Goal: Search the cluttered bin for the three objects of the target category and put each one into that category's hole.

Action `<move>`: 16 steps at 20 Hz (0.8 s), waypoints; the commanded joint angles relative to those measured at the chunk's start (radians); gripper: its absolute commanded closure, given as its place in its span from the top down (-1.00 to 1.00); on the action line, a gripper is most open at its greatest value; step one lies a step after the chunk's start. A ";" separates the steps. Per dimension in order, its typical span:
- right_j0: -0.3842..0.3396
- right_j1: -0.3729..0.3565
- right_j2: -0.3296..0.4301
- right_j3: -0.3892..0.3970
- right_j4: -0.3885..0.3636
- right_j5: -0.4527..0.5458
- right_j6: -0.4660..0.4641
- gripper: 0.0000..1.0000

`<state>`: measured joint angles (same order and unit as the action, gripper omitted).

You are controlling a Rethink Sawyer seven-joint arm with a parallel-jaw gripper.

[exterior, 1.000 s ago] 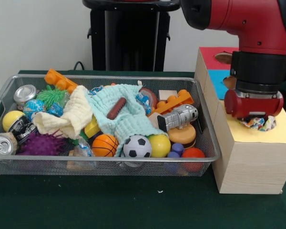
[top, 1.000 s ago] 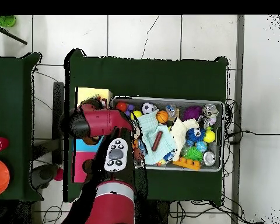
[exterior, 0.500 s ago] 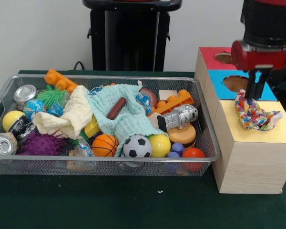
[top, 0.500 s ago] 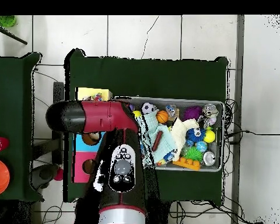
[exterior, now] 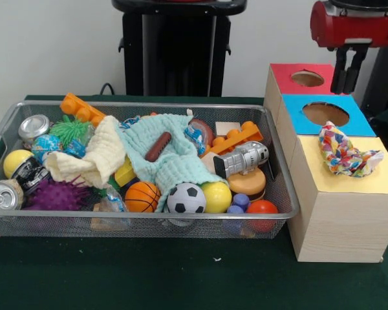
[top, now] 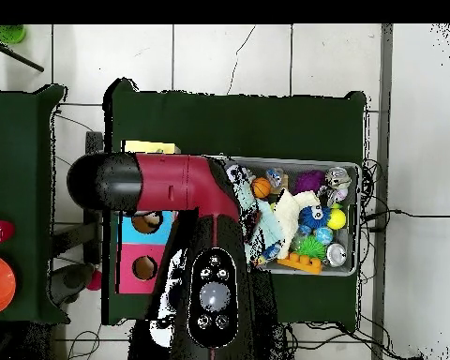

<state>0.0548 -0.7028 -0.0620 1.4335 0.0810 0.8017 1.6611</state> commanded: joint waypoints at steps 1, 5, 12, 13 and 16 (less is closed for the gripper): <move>-0.023 0.120 0.077 0.041 -0.038 -0.147 0.099 -1.00; -0.022 0.155 0.079 0.047 -0.042 -0.241 0.113 -1.00; -0.027 0.154 0.098 0.079 0.003 -0.321 0.142 -1.00; -0.028 0.155 0.100 0.082 0.007 -0.331 0.146 -1.00; -0.021 0.178 0.095 0.073 0.003 -0.365 0.155 -1.00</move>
<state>0.0516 -0.5857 -0.0459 1.4339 0.0767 0.4764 1.6611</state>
